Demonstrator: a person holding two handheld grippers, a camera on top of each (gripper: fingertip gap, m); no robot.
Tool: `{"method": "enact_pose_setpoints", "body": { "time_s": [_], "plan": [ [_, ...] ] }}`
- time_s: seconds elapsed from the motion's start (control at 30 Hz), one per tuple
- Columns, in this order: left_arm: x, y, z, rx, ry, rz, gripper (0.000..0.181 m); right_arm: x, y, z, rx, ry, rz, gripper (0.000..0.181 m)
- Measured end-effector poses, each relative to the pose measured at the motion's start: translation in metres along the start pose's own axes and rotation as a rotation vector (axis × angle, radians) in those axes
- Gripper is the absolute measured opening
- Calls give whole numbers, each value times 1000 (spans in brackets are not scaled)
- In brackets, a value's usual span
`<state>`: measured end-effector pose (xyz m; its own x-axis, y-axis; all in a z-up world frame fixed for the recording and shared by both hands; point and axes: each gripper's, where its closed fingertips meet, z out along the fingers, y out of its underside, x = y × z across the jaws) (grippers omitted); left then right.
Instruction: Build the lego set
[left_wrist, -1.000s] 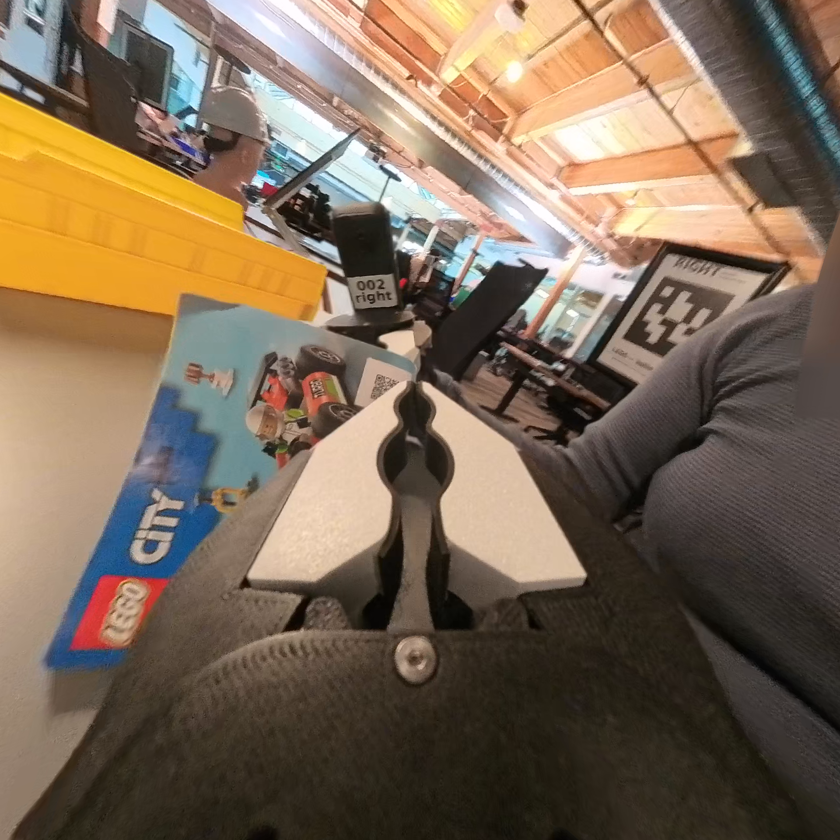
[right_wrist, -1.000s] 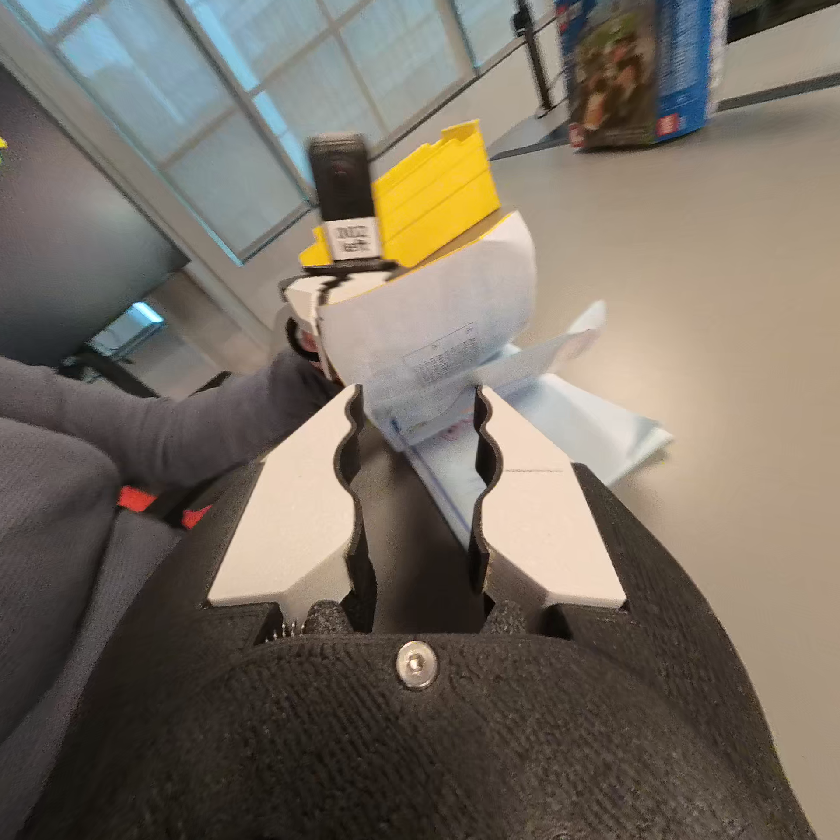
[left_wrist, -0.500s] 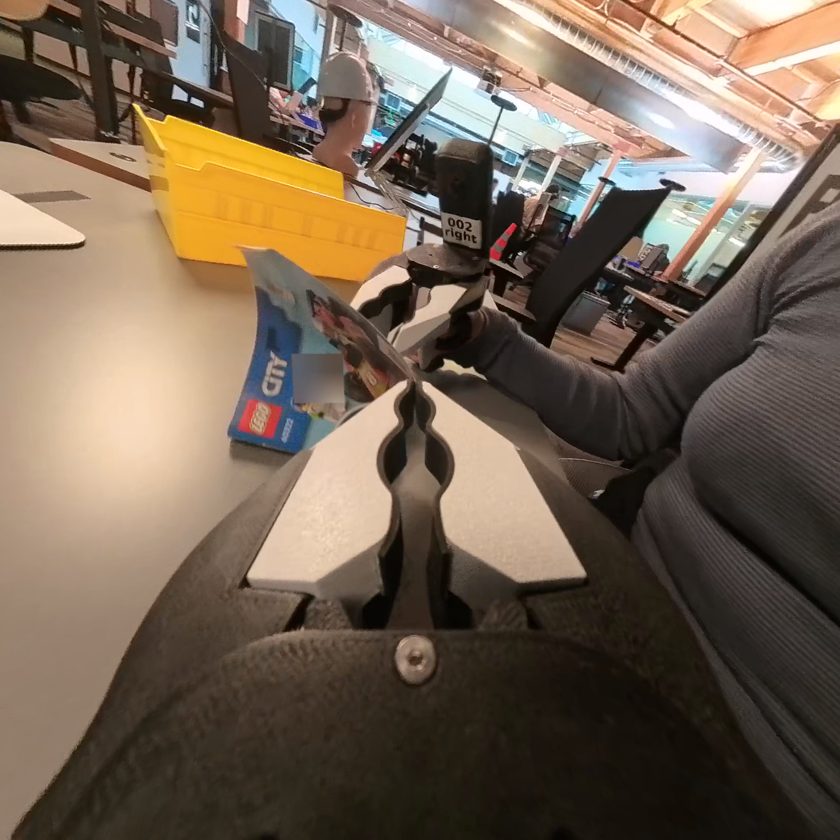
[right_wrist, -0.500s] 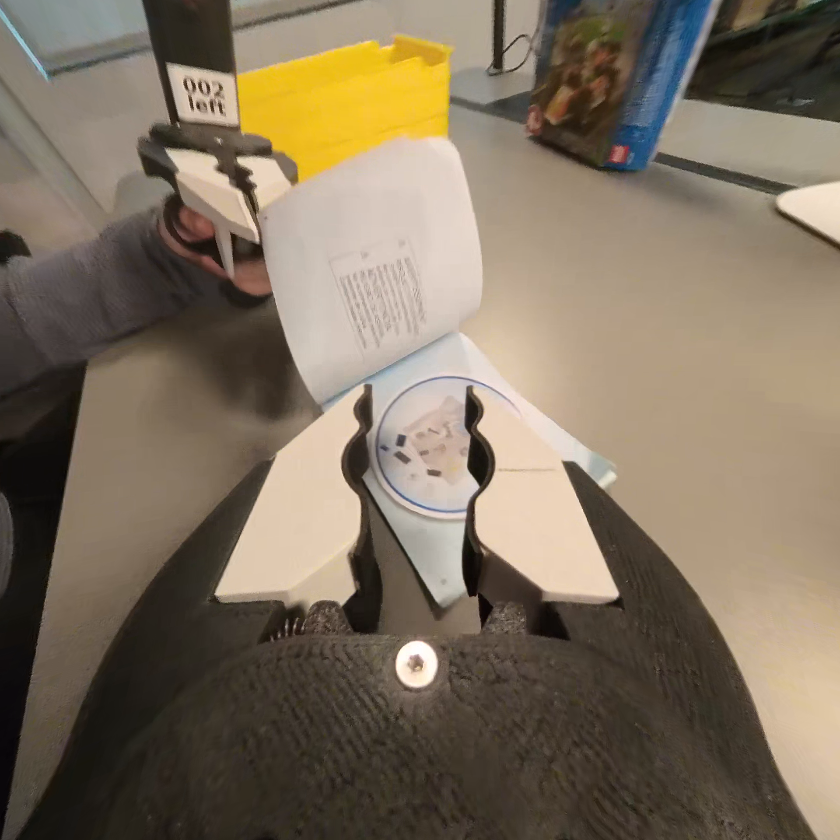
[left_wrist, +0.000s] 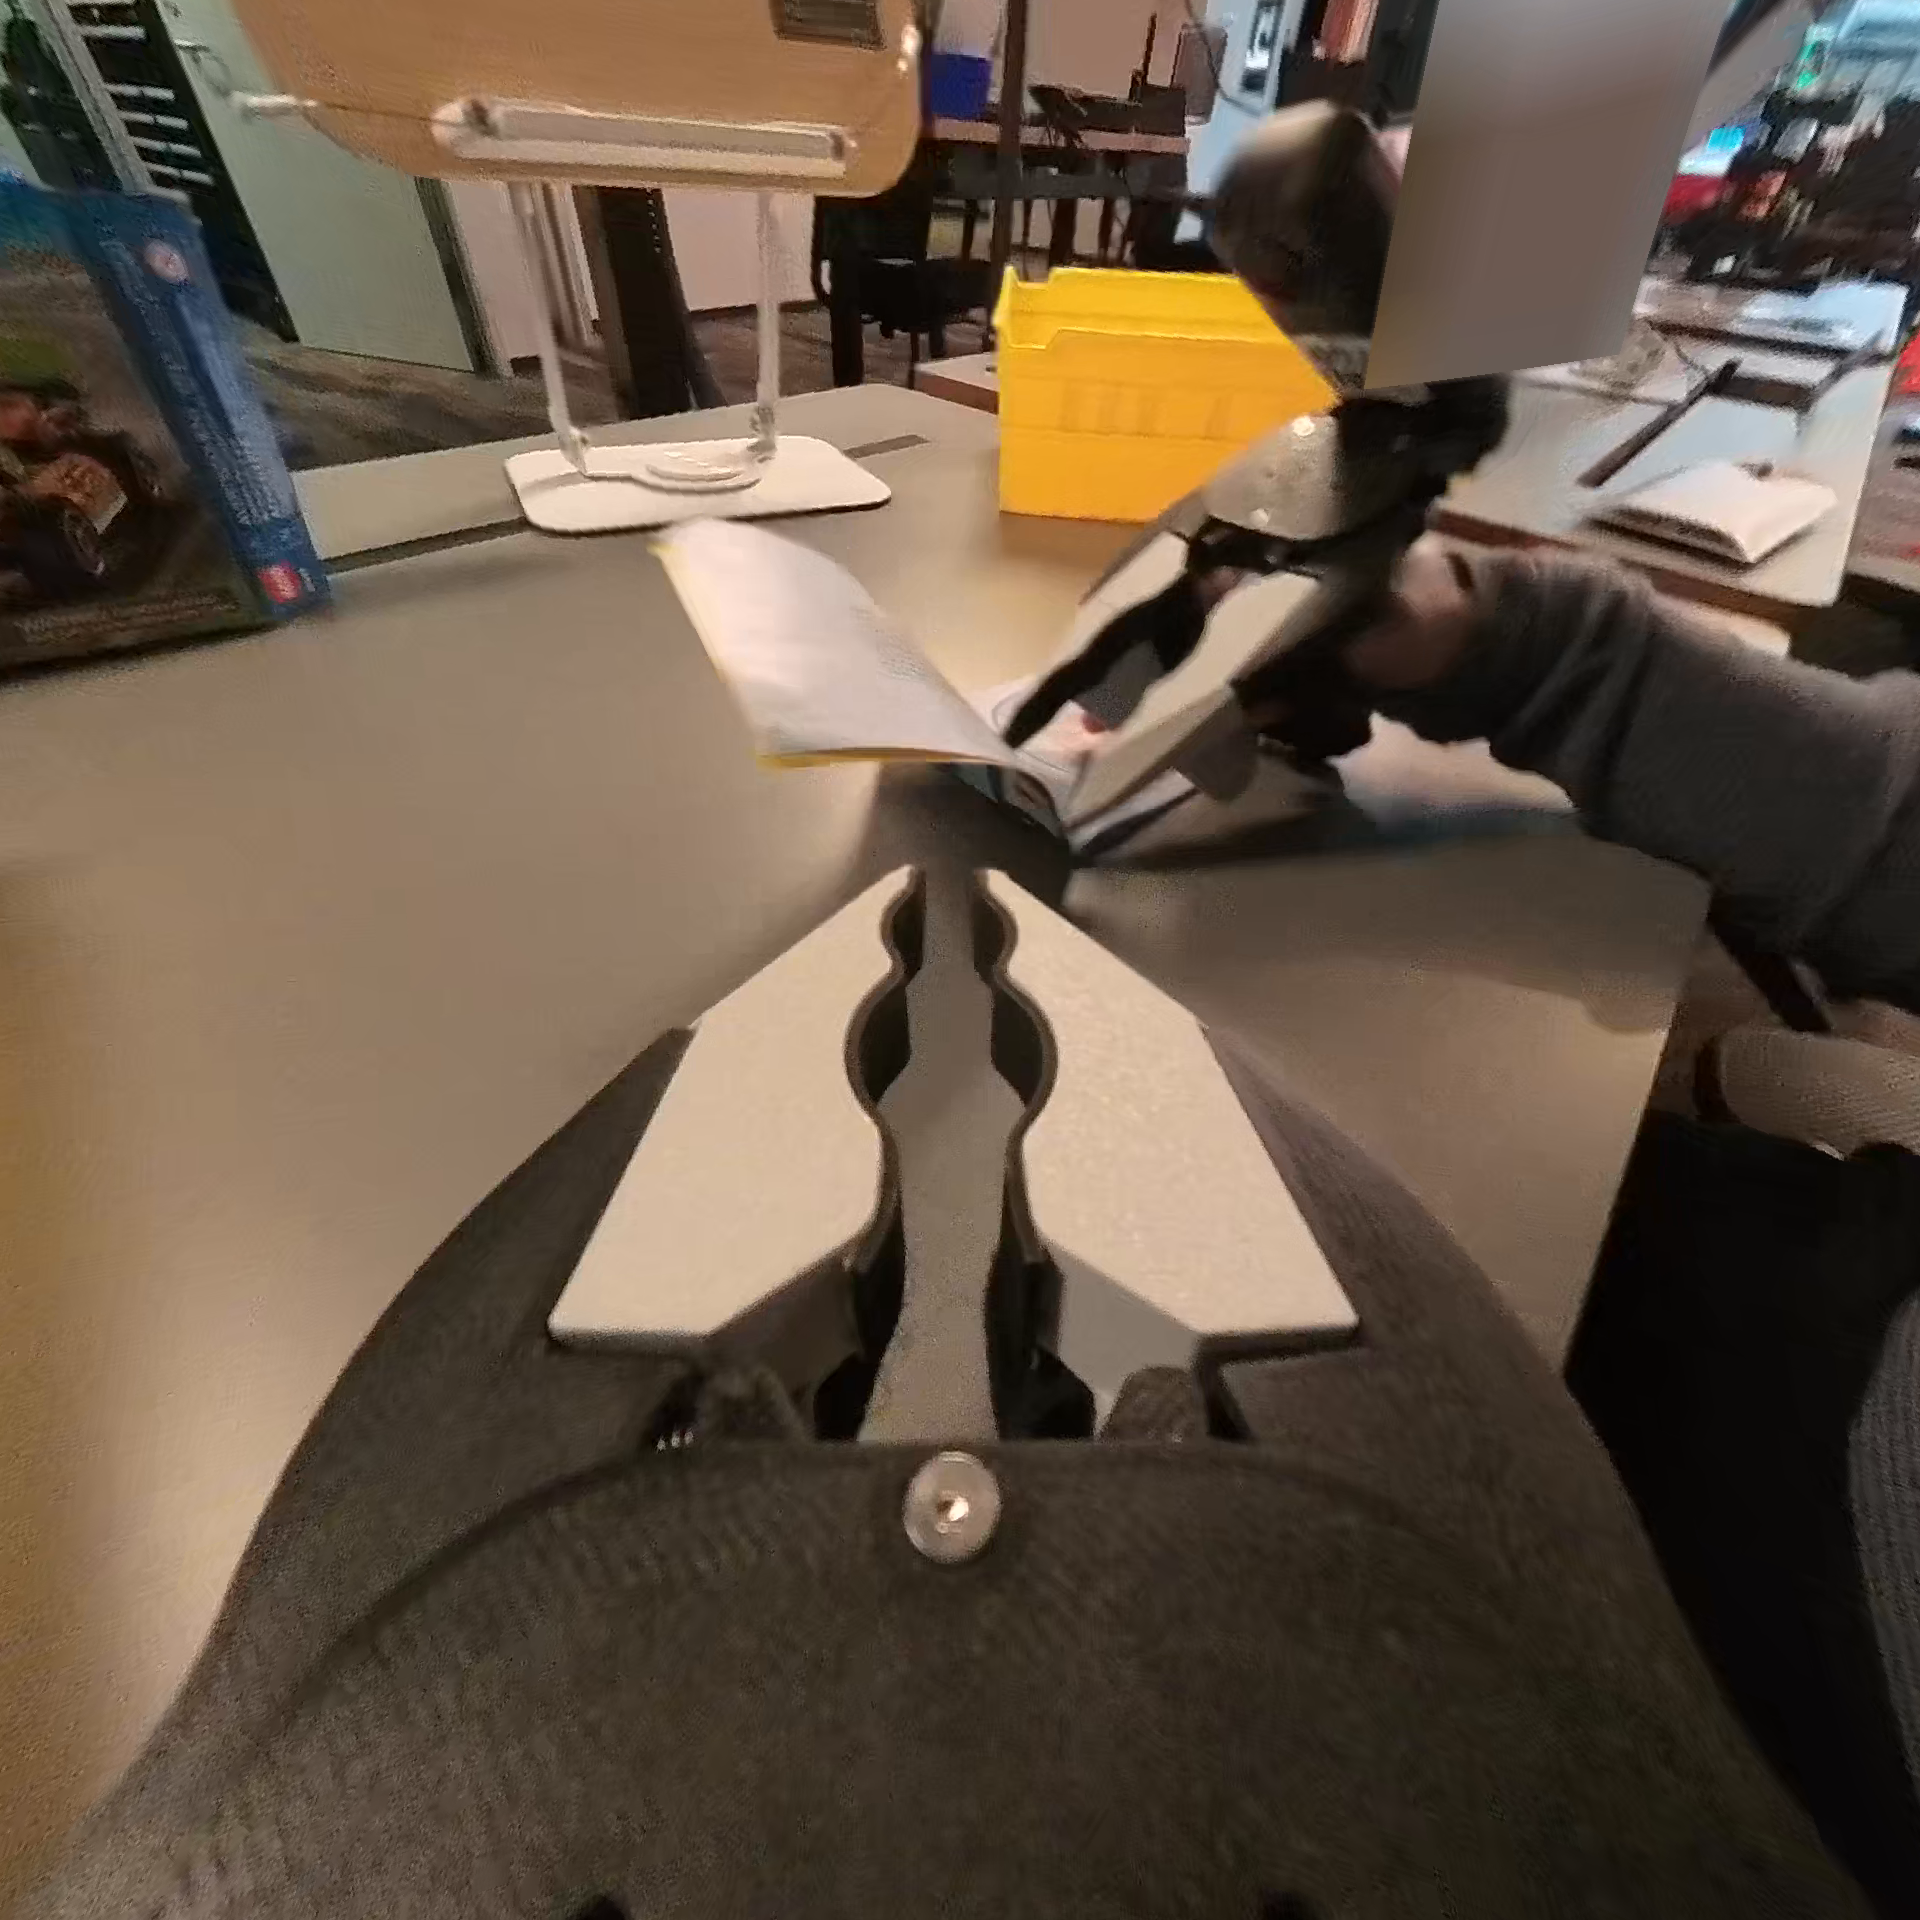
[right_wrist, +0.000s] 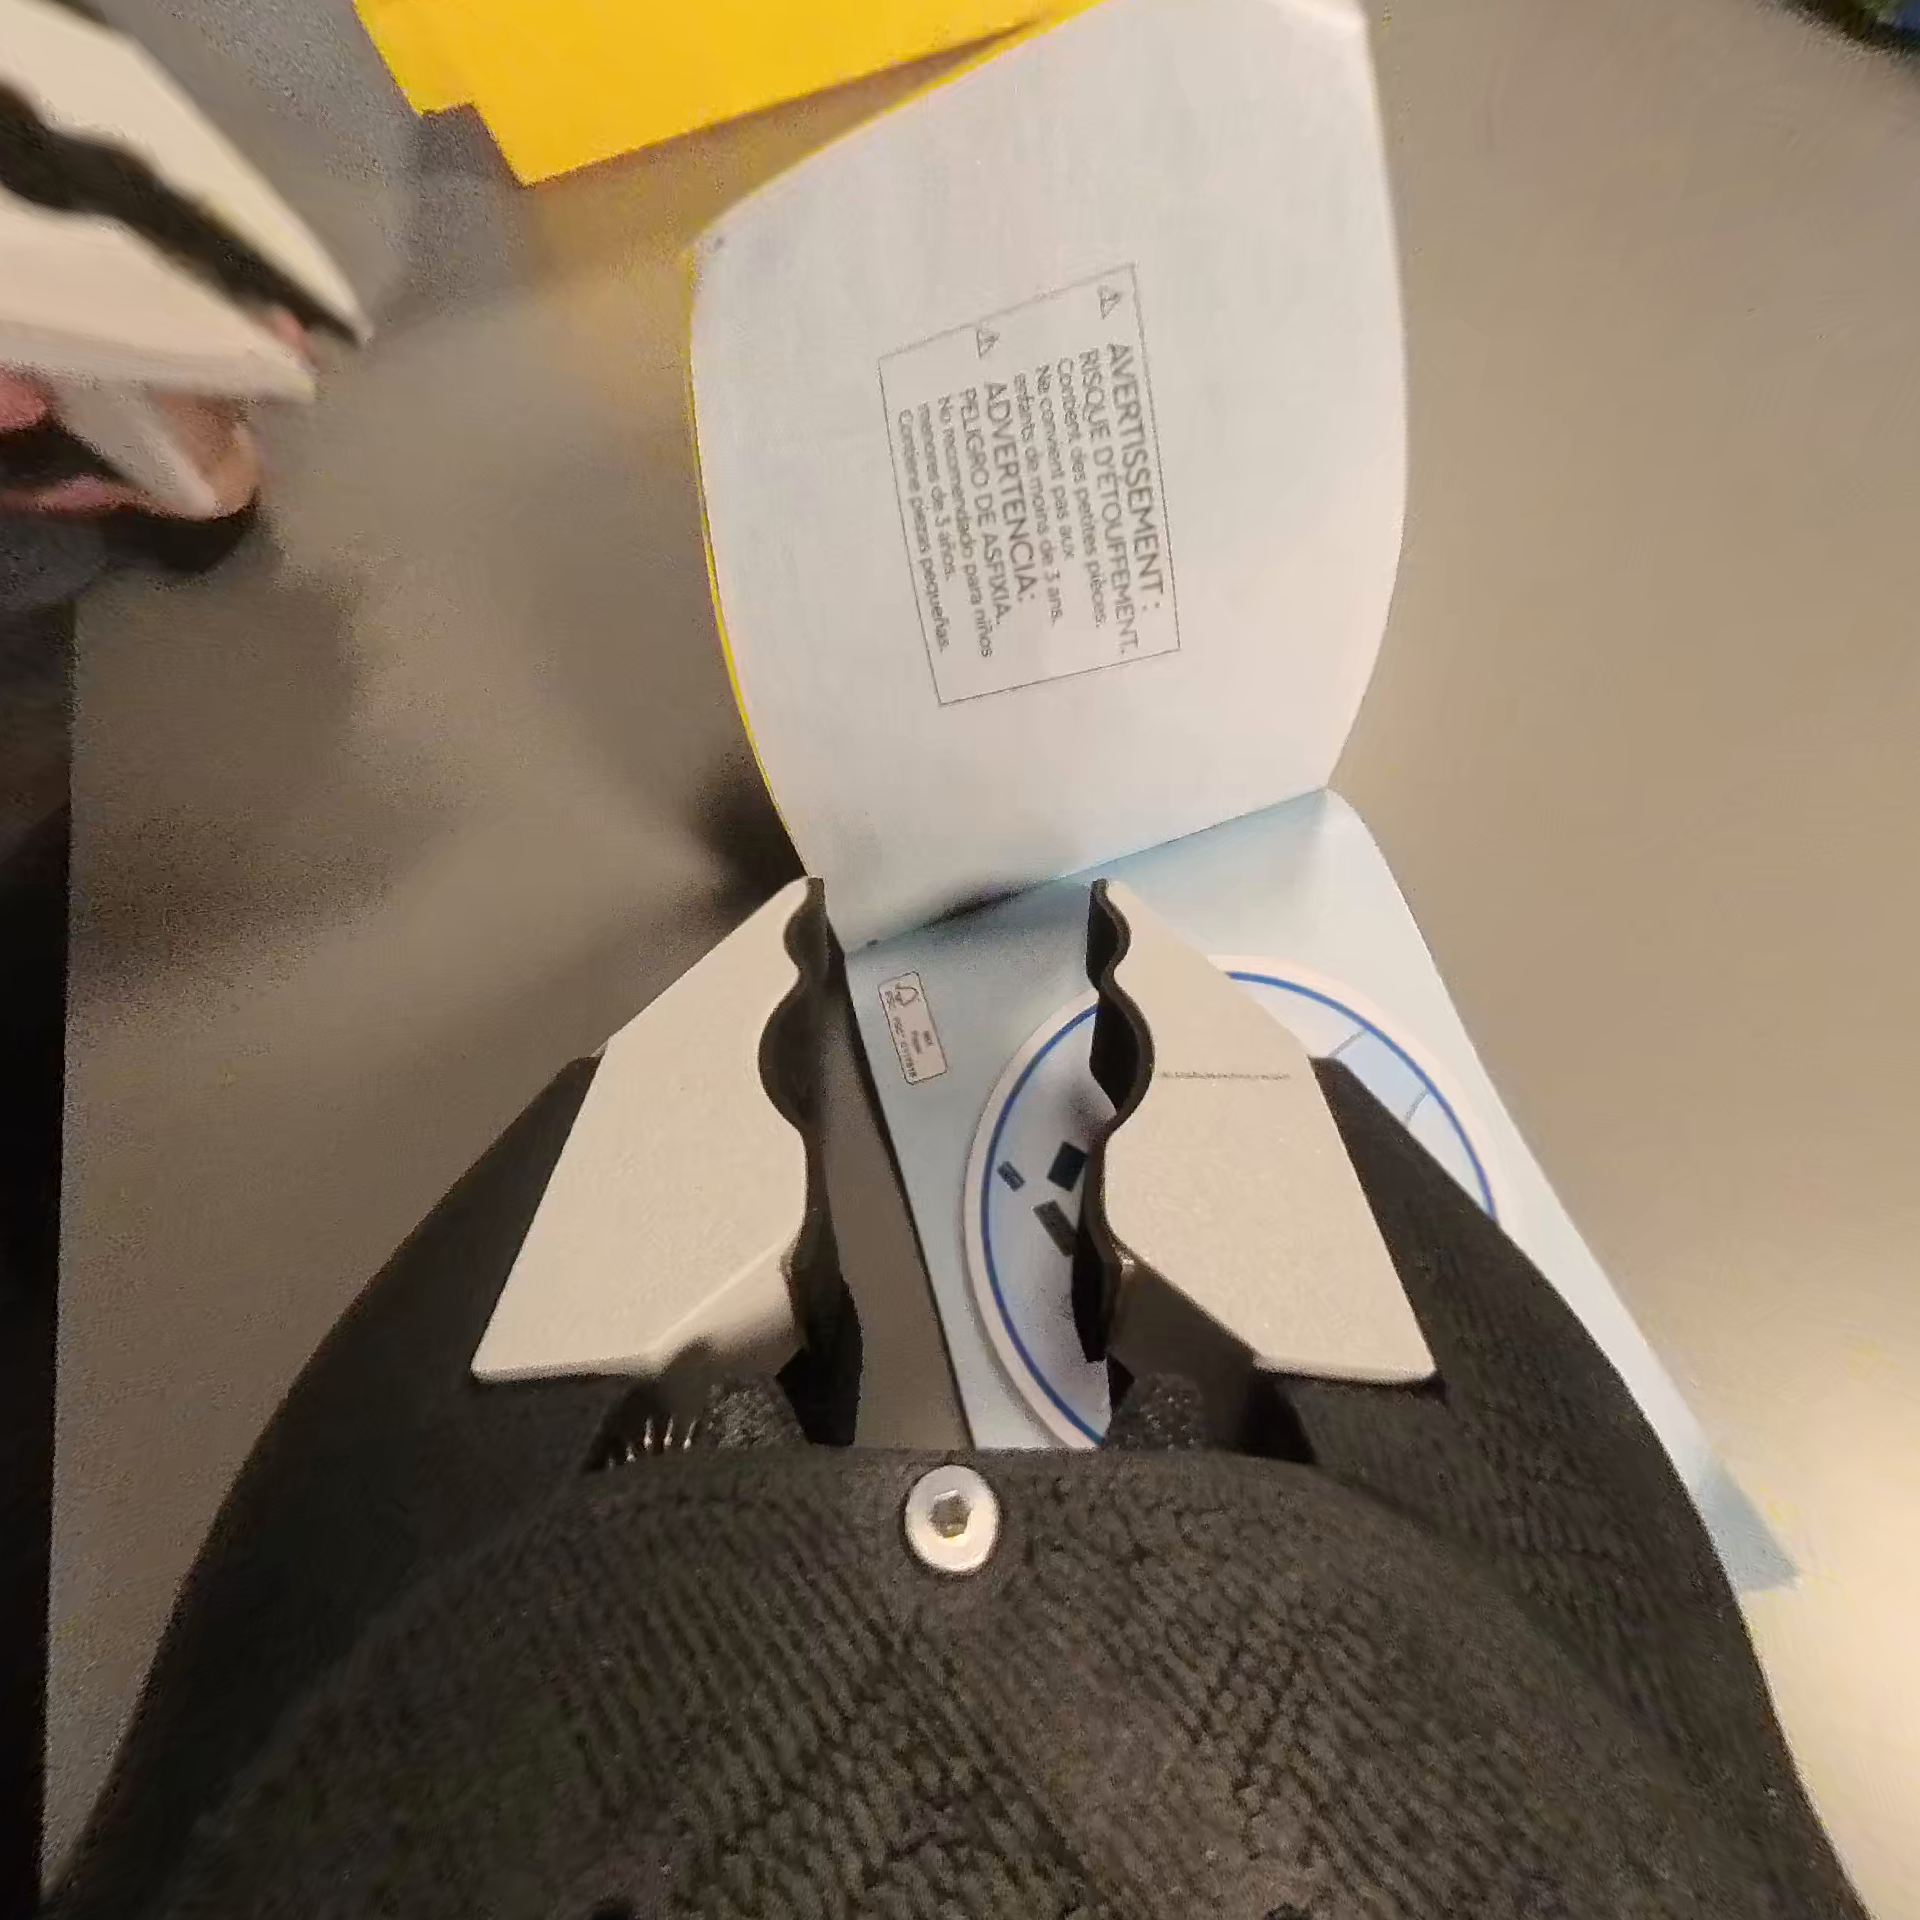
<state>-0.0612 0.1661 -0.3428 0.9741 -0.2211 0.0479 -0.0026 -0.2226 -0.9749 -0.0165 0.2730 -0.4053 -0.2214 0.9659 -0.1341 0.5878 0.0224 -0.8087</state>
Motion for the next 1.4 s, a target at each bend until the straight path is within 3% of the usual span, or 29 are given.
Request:
{"method": "enact_pose_setpoints", "body": {
  "time_s": [0.2,0.43,0.63,0.73,0.97,1.1,1.3,1.4],
  "plan": [
    [24,16,-8,-73,8,46,6,6,-27,3,-3,24,30,47],
    [39,-2,1,18,67,-41,6,16,-15,36,-249,31,21,47],
    [53,-2,15,16,111,-36,7,19,-17,41,-172,31,-77,47],
    [59,-2,23,18,123,-36,9,16,-19,39,-94,1,-112,57],
    [72,-21,45,128,182,-24,9,27,-59,-15,263,6,-135,62],
    [59,-41,59,271,102,66,10,66,-48,-57,405,191,-226,53],
    [98,-20,116,55,278,349,25,119,-49,-129,694,508,-252,38],
    [120,1,145,-123,423,450,38,129,-49,-135,715,542,-207,39]
  ]
}}
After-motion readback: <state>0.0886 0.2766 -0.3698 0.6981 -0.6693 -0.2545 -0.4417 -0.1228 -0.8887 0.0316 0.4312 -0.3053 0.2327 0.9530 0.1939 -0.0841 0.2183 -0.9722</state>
